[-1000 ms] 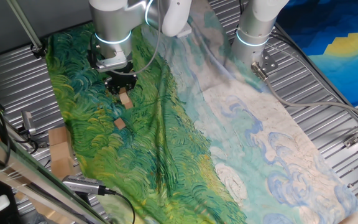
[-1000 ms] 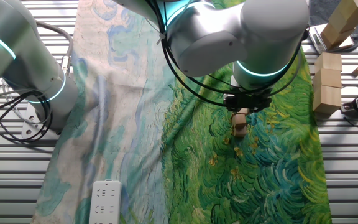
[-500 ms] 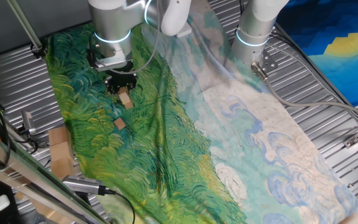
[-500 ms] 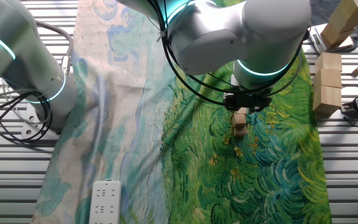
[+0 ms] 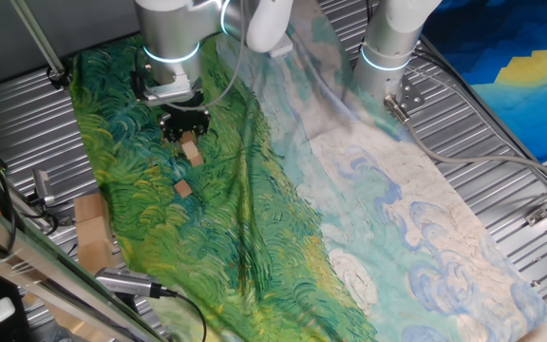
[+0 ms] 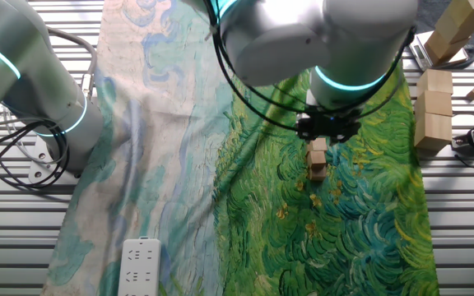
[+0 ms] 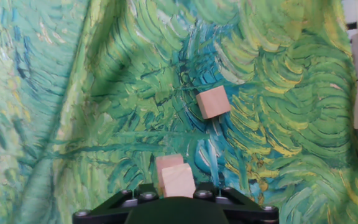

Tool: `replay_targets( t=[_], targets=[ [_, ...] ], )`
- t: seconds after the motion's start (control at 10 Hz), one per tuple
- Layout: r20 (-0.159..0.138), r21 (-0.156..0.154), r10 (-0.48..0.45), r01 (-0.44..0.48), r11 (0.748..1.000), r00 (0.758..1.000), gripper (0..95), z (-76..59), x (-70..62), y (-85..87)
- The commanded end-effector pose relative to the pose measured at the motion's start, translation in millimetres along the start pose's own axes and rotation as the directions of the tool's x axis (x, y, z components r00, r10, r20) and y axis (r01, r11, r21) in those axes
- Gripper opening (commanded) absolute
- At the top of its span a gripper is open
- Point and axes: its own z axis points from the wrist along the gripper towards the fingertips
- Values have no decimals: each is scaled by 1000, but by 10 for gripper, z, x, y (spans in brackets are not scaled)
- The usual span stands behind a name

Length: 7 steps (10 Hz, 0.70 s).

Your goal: Stack the blocks into a pyramid shape

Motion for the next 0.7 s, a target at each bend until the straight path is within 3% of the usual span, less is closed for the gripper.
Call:
replay_targets(
  t=[0.1, 0.2, 0.4, 0.7],
  targets=[
    [1, 3, 2, -2, 1000, 1000, 0, 14, -13, -45],
    [-3, 4, -12, 12, 1000, 1000, 0, -42, -92, -200],
    [-8, 11, -23, 23, 1000, 1000, 0, -1, -141, -331],
    [-10, 29, -31, 31, 999, 999, 0, 85, -145, -407]
  ],
)
